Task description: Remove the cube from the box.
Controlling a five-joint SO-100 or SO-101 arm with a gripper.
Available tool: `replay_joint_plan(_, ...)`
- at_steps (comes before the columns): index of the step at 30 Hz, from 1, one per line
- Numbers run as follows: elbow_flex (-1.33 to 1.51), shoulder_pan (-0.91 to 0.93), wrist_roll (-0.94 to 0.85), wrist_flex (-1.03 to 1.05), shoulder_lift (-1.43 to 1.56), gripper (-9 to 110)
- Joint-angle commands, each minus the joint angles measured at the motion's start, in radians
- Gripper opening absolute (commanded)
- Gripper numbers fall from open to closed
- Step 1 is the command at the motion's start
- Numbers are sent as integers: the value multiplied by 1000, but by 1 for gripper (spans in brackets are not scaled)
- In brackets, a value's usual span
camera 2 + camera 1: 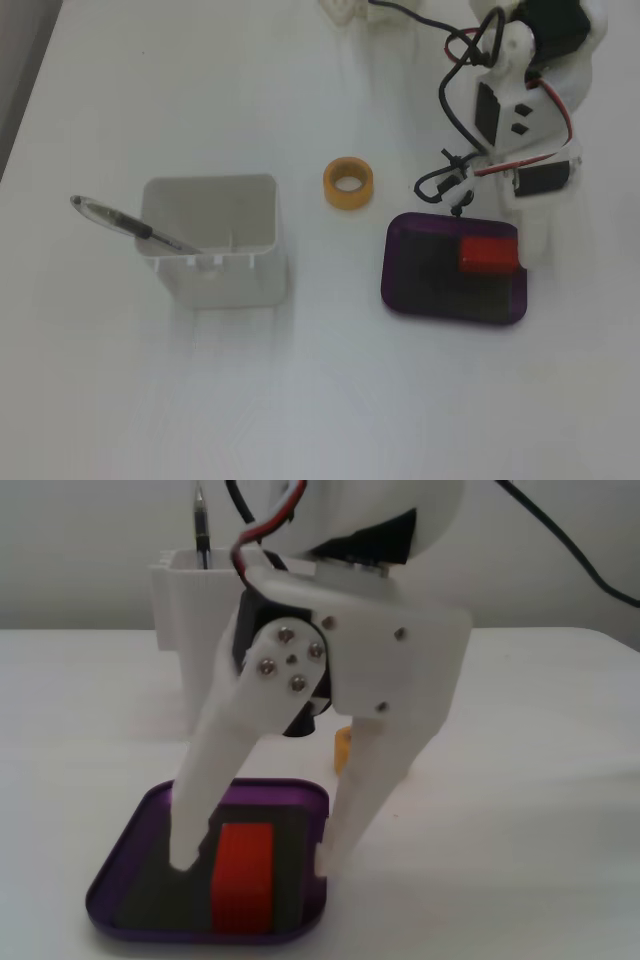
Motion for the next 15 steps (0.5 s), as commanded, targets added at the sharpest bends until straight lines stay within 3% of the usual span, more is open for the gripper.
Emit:
replay_joint_plan(1,-55,18,-5,-9,-2,23)
replay_joint_plan(15,-55,95,-8,-12,-61,23)
